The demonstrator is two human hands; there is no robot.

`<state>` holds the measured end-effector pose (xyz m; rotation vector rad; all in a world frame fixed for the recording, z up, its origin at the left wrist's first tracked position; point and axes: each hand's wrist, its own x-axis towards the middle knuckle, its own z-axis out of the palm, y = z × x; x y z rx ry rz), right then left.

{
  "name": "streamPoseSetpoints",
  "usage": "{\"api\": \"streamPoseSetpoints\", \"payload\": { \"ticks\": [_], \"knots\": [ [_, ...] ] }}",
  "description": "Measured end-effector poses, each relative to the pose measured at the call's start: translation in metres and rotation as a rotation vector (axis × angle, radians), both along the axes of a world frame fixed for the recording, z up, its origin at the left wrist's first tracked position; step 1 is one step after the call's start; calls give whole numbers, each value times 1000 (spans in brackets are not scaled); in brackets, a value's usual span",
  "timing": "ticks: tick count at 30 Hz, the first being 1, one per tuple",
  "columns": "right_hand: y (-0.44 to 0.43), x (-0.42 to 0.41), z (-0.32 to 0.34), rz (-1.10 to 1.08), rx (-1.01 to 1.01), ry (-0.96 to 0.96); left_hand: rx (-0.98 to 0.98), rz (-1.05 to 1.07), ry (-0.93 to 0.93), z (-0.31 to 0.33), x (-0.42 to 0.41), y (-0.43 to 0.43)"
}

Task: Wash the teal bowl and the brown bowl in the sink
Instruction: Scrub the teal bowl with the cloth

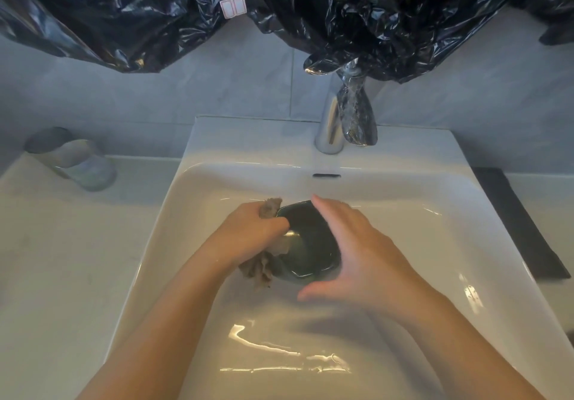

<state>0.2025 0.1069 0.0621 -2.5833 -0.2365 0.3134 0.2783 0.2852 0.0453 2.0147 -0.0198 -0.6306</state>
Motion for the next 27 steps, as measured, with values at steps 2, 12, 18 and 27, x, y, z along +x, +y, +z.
{"api": "streamPoseSetpoints", "payload": {
  "ticks": [2,12,18,27],
  "knots": [
    [8,2,-4,6,-62,-36,-5,43,8,-1,-3,-4],
    [-2,5,-27,113,18,-230,-37,-73,-4,4,-4,-7],
    [-1,-1,-36,229,166,-248,-71,21,-95,7,3,-1],
    [-1,9,-42,-235,1318,292,-355,393,-129,8,-3,5]
  ]
}}
